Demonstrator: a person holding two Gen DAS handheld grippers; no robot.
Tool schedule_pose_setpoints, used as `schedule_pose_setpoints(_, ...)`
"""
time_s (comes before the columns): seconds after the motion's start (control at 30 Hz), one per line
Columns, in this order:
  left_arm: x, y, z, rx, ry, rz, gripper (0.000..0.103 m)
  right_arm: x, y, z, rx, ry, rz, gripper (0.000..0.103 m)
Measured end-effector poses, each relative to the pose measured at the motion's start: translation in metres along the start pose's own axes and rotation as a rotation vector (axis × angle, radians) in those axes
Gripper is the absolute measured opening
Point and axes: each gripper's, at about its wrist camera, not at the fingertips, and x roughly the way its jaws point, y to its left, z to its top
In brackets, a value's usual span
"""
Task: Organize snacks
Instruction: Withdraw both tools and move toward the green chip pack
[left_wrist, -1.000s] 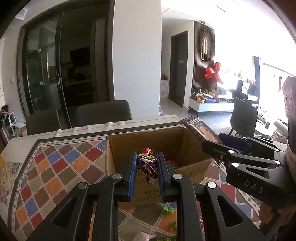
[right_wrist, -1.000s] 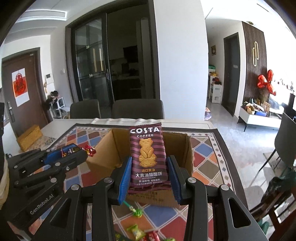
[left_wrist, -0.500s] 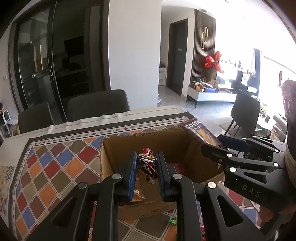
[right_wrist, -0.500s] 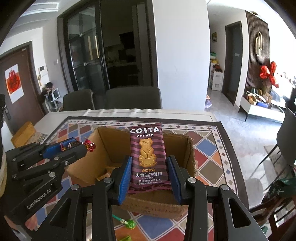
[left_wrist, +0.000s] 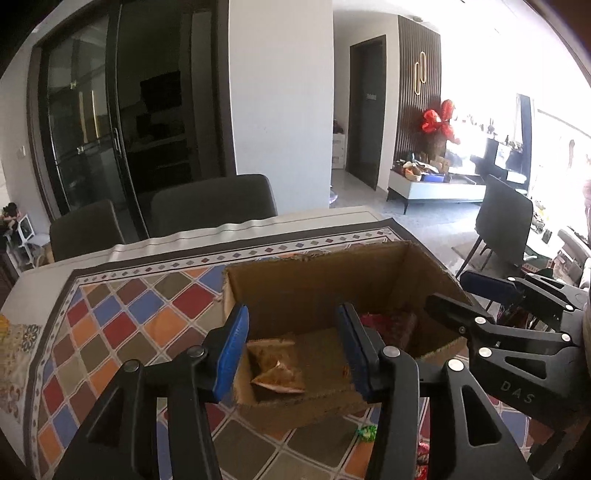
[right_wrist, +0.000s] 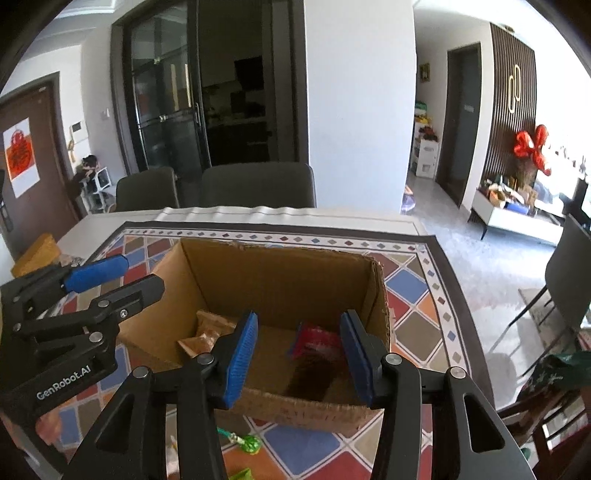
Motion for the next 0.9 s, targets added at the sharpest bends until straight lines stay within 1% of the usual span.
schedule_pose_setpoints(0.07, -0.01, 0.001, -0.005, -0.001, -0.002, -0.011, 0.05, -0.008, 0.003, -0.004, -0.008, -0.014, 0.003, 0.048)
schedule_pose_setpoints(0.2, -0.027, 0.002, -0.016, 0.002, -0.006, -0.005, 0.05, -0.023, 0.012, -0.01, -0.019, -0.029, 0.022, 0.048)
schedule_pose_setpoints(0.47, -0.057, 0.0, -0.042, 0.032, -0.017, -0.005, 0.05, -0.043, 0.028, -0.034, -0.044, -0.025, 0.087, 0.048)
schedule_pose_setpoints(0.63, -0.07, -0.001, -0.058, 0.041, -0.01, -0.017, 0.051, -0.051, 0.037, -0.051, -0.071, 0.007, 0.119, 0.048)
schedule_pose_setpoints(0.9, -0.071, 0.001, -0.091, 0.025, 0.06, -0.042, 0.051, -0.05, 0.052, -0.079, -0.139, 0.082, 0.14, 0.048)
